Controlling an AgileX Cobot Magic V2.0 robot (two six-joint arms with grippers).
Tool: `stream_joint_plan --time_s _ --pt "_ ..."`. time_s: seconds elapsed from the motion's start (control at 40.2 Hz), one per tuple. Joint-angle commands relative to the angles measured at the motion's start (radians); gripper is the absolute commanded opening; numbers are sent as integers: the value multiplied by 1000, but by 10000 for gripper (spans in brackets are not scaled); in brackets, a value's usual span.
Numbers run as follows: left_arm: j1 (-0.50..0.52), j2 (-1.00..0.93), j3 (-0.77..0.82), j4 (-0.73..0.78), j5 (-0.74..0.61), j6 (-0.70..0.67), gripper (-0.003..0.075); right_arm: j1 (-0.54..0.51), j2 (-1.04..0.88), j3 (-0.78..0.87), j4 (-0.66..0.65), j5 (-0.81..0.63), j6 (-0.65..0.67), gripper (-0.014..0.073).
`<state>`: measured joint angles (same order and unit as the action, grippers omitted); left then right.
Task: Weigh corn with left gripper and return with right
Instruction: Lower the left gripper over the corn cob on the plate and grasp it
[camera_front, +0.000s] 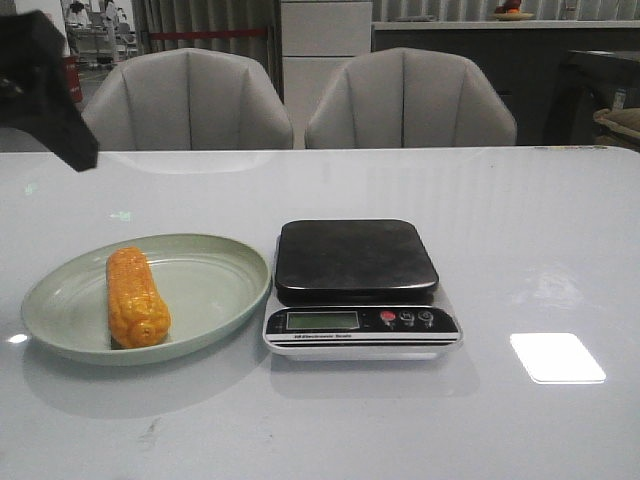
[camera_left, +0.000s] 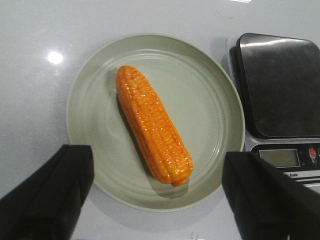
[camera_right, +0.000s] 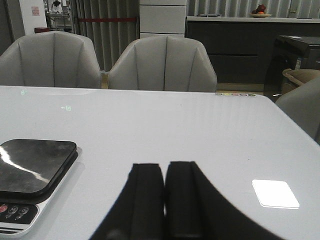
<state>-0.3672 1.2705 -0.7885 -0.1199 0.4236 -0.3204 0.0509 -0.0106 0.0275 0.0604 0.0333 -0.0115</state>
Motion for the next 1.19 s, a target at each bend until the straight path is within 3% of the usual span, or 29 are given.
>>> stream_joint_plan --time_s 0.0,0.771,0.846,1.02,1.169 --pt "-25 55 -68 -13 -69 -37 587 -5 -20 2 -13 -84 -10 164" --pt "-38 466 -261 -31 5 -62 571 -5 -20 2 -13 -84 -10 164" --pt "-38 476 -273 -43 6 -62 489 -5 -20 2 -13 -84 -10 164" --pt "-42 479 -333 -45 36 -48 102 -5 -20 2 -13 -84 -10 164" --pt "-81 479 -444 -45 69 -20 132 -5 -20 2 -13 -84 -10 164"
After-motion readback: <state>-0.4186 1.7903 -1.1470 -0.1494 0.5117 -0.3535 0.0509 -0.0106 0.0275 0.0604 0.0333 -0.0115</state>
